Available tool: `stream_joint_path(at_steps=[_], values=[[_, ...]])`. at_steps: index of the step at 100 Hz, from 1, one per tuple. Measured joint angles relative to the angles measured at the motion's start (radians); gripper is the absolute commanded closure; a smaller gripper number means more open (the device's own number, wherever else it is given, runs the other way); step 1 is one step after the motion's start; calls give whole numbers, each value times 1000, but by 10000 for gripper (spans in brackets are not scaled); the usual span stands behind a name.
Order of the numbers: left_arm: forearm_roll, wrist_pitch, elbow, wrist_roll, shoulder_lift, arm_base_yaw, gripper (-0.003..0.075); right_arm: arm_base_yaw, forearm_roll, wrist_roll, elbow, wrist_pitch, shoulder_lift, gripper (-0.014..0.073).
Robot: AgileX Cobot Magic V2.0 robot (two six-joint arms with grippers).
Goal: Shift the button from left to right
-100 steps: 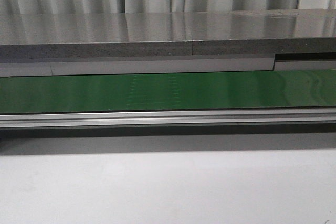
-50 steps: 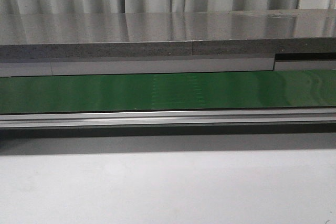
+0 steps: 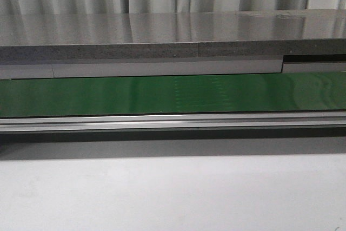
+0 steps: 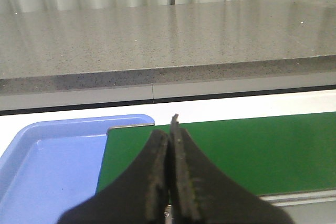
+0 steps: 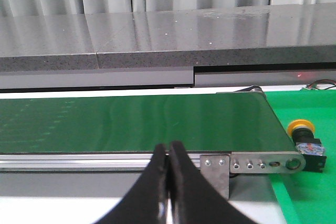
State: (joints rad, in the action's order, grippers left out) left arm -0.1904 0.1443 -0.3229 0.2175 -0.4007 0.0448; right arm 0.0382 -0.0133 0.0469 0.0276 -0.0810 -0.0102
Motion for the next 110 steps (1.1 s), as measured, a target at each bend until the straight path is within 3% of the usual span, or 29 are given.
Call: stream_joint_path(at_steps=[28,56,95,110], values=[[25,-12,0,-4,0,0,740,0,0,2,0,0,0,662],[271,-119,89,-233,84,0,740,0,0,2,0,0,0,662],[289,-138,323,-250,368,0,740,0,0,2,0,0,0,662],[289,-144,325,-250,405,0,740,0,0,2,0,2,0,662]])
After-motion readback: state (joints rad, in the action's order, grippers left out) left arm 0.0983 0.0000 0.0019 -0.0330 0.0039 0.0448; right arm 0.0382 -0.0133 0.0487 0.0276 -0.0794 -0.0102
